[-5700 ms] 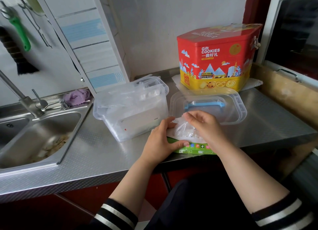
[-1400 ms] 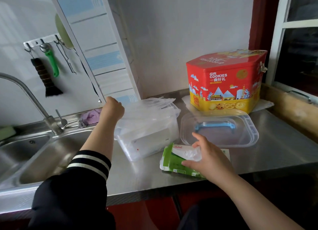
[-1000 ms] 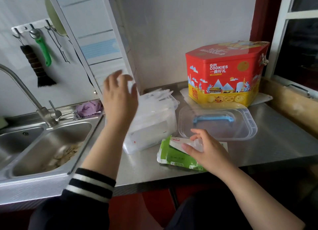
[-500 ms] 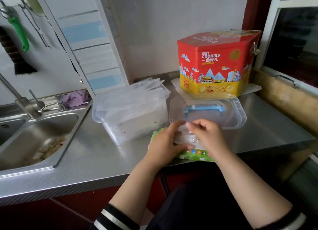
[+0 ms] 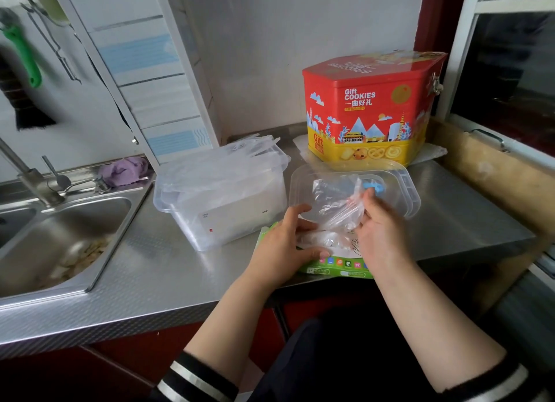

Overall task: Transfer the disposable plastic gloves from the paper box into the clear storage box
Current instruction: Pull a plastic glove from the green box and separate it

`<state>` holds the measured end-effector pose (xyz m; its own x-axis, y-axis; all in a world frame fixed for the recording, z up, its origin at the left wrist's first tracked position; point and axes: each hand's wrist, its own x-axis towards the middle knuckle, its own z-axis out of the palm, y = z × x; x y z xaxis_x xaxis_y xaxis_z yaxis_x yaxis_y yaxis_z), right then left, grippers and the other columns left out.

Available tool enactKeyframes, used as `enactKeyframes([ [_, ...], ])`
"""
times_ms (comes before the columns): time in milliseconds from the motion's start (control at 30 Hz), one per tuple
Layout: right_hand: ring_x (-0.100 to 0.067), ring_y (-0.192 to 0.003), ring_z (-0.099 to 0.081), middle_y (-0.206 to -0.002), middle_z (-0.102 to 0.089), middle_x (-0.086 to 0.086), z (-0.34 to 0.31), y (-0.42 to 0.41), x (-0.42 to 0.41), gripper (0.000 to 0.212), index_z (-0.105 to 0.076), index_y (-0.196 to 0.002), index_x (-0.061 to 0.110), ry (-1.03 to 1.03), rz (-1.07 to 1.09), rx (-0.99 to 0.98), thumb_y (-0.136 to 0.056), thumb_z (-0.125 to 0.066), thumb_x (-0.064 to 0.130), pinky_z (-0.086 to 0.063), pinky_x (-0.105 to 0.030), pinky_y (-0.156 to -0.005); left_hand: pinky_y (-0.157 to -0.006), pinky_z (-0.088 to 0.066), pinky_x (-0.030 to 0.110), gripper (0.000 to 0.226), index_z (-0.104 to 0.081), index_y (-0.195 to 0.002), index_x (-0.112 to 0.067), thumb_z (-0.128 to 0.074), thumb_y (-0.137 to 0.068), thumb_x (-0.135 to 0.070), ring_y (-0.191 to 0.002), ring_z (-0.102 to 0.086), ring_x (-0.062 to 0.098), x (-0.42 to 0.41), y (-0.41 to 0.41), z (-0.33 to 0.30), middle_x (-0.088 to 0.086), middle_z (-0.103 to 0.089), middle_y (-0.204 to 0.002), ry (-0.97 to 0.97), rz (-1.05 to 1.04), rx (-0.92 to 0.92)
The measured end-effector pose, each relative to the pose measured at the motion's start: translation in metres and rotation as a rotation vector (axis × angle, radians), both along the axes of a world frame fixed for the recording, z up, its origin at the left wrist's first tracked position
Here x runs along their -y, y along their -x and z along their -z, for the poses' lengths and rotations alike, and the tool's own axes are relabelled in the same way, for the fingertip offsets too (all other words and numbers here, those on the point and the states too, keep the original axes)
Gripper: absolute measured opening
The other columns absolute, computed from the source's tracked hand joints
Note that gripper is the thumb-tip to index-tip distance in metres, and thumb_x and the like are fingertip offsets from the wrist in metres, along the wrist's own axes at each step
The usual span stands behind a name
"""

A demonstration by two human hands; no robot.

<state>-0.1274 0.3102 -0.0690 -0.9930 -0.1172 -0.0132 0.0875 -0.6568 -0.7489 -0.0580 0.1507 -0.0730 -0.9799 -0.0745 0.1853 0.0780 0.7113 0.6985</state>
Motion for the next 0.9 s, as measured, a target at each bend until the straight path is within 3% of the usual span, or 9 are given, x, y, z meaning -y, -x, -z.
enactKeyframes([
  [133, -0.027, -0.113, -0.063, -0.102, -0.071, -0.01, -0.002, 0.001, -0.001, 0.032, -0.067, -0.103, 0.005, 0.024, 0.024, 0.054, -0.085, -0.062, 0.031, -0.045, -0.046, -0.103, -0.097, -0.045, 0.033, 0.082, -0.035, -0.135, -0.027, -0.084, -0.07, -0.038, -0.114, -0.053, 0.01, -0.002, -0.001, -0.002, -0.012, -0.058, -0.123, 0.04, 0.006, -0.024],
  [300, -0.031, -0.107, -0.065, -0.101, -0.072, -0.015, -0.006, -0.002, -0.005, 0.053, -0.068, -0.096, 0.004, -0.042, -0.047, -0.013, -0.092, -0.041, 0.049, -0.047, -0.046, -0.099, -0.096, -0.042, 0.031, 0.058, -0.047, -0.125, -0.014, -0.075, -0.08, -0.036, -0.11, -0.048, 0.018, -0.021, -0.002, -0.029, -0.006, -0.04, -0.119, 0.134, -0.149, -0.318],
  [400, -0.028, -0.1, -0.065, -0.096, -0.071, -0.014, -0.002, 0.0, -0.007, 0.06, -0.068, -0.096, 0.002, -0.065, -0.1, -0.04, -0.098, -0.031, 0.05, -0.049, -0.04, -0.091, -0.104, -0.035, 0.034, 0.075, -0.037, -0.144, -0.015, -0.072, -0.082, -0.038, -0.121, -0.039, 0.022, -0.027, 0.012, -0.052, 0.003, -0.042, -0.136, 0.376, -0.067, -0.445],
  [467, -0.028, -0.101, -0.065, -0.1, -0.071, -0.017, -0.001, 0.0, -0.006, 0.061, -0.068, -0.1, 0.0, -0.075, -0.094, -0.045, -0.096, -0.034, 0.05, -0.048, -0.039, -0.091, -0.106, -0.032, 0.038, 0.08, -0.031, -0.149, -0.015, -0.07, -0.083, -0.038, -0.126, -0.04, 0.025, -0.031, 0.029, -0.066, 0.003, -0.049, -0.139, 0.546, 0.065, -0.414],
  [533, -0.031, -0.106, -0.064, -0.108, -0.068, -0.021, -0.001, 0.001, -0.004, 0.065, -0.065, -0.109, -0.003, -0.083, -0.086, -0.053, -0.091, -0.038, 0.053, -0.047, -0.041, -0.095, -0.104, -0.036, 0.039, 0.068, -0.039, -0.144, -0.018, -0.07, -0.085, -0.033, -0.122, -0.048, 0.023, -0.035, 0.045, -0.08, -0.001, -0.059, -0.13, 0.545, 0.19, -0.253],
  [600, -0.027, -0.105, -0.066, -0.109, -0.07, -0.017, 0.0, 0.002, -0.003, 0.057, -0.065, -0.109, 0.002, -0.099, -0.082, -0.046, -0.095, -0.038, 0.05, -0.049, -0.038, -0.092, -0.095, -0.045, 0.04, 0.04, -0.06, -0.122, -0.018, -0.07, -0.085, -0.027, -0.107, -0.059, 0.021, -0.037, 0.055, -0.09, 0.0, -0.066, -0.116, 0.513, 0.281, -0.174],
  [667, -0.019, -0.091, -0.069, -0.092, -0.075, -0.007, 0.001, 0.004, -0.001, 0.043, -0.066, -0.1, 0.009, -0.122, -0.05, -0.025, -0.103, -0.034, 0.037, -0.051, -0.034, -0.083, -0.085, -0.049, 0.042, 0.02, -0.069, -0.102, -0.014, -0.07, -0.085, -0.023, -0.095, -0.061, 0.021, -0.034, 0.061, -0.093, 0.002, -0.066, -0.104, 0.483, 0.333, -0.214],
  [833, -0.012, -0.087, -0.07, -0.086, -0.074, 0.003, 0.0, 0.008, 0.006, 0.033, -0.065, -0.098, 0.016, -0.178, -0.022, -0.016, -0.104, -0.037, 0.032, -0.05, -0.027, -0.075, -0.088, -0.05, 0.036, 0.037, -0.063, -0.123, -0.024, -0.064, -0.086, -0.019, -0.108, -0.059, 0.019, -0.033, 0.06, -0.087, -0.003, -0.062, -0.118, 0.532, 0.456, -0.252],
  [900, -0.009, -0.085, -0.068, -0.083, -0.072, 0.004, -0.002, 0.007, 0.007, 0.029, -0.064, -0.093, 0.015, -0.236, -0.011, -0.018, -0.103, -0.038, 0.019, -0.048, -0.025, -0.074, -0.074, -0.048, 0.029, 0.029, -0.067, -0.115, -0.023, -0.058, -0.087, -0.022, -0.097, -0.062, 0.018, -0.036, 0.054, -0.088, -0.004, -0.066, -0.105, 0.567, 0.467, -0.355],
])
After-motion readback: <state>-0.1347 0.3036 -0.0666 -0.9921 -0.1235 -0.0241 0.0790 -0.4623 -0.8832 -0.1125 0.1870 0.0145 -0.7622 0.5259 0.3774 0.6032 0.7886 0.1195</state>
